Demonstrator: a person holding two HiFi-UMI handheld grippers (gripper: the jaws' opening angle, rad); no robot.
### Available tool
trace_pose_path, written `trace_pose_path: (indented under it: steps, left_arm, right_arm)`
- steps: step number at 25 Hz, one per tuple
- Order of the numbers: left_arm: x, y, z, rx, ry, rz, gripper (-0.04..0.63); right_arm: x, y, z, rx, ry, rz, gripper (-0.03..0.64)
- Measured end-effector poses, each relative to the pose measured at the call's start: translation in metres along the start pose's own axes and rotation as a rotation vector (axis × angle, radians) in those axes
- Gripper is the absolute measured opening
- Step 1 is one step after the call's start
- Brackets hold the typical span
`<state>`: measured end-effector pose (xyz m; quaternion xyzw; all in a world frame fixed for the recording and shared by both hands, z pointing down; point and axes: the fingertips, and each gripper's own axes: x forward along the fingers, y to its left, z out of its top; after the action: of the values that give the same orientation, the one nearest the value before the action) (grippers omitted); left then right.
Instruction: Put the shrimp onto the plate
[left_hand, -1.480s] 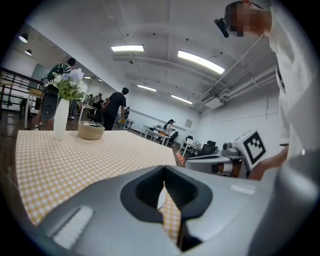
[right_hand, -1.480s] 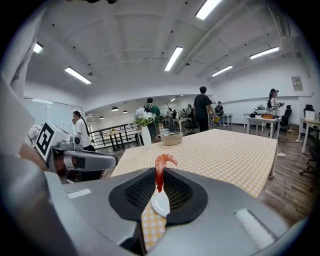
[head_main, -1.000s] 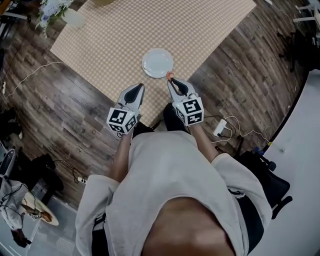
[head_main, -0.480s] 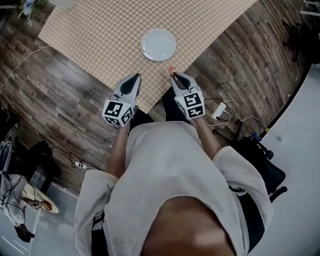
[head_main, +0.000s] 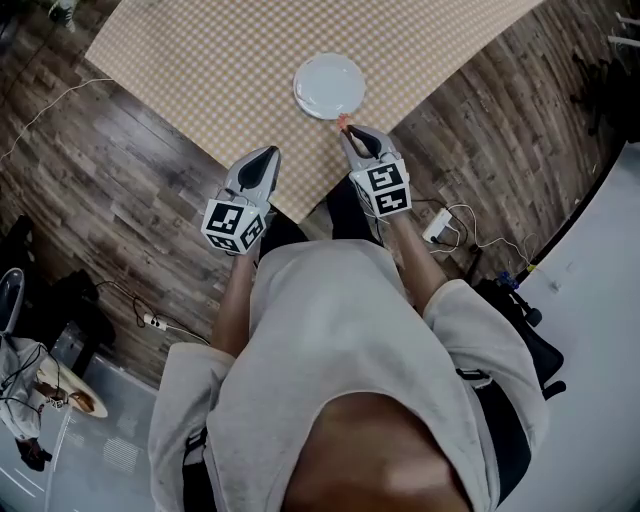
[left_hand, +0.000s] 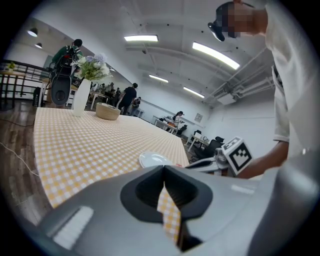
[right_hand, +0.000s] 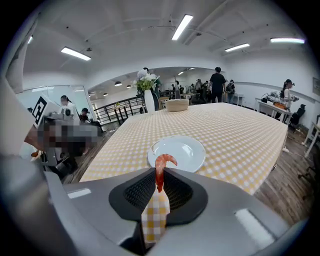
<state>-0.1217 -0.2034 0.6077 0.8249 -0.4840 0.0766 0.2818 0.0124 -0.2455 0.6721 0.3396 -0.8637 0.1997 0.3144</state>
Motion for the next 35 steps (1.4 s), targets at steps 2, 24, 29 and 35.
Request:
trace_pose_path:
  steps: [2, 24, 29, 35]
  left_arm:
    - [-0.002, 0.003, 0.0, -0.008, -0.005, 0.006, 0.009]
    - [-0.006, 0.009, 0.001, -0.074, -0.055, 0.035, 0.009]
    - [-0.004, 0.009, 0.0, -0.084, -0.056, 0.036, 0.009]
    - [-0.004, 0.007, -0.003, -0.087, -0.06, 0.038, 0.009]
  right_arm:
    - [0.013, -0.002, 0.009, -0.011, 0.001, 0.002, 0.049]
    - [0.083, -0.032, 0.028, -0.119, 0.189, -0.039, 0.049]
    - [0.087, -0.034, 0.027, -0.105, 0.195, -0.034, 0.049]
    - [0.085, -0.033, 0.025, -0.105, 0.199, -0.028, 0.052]
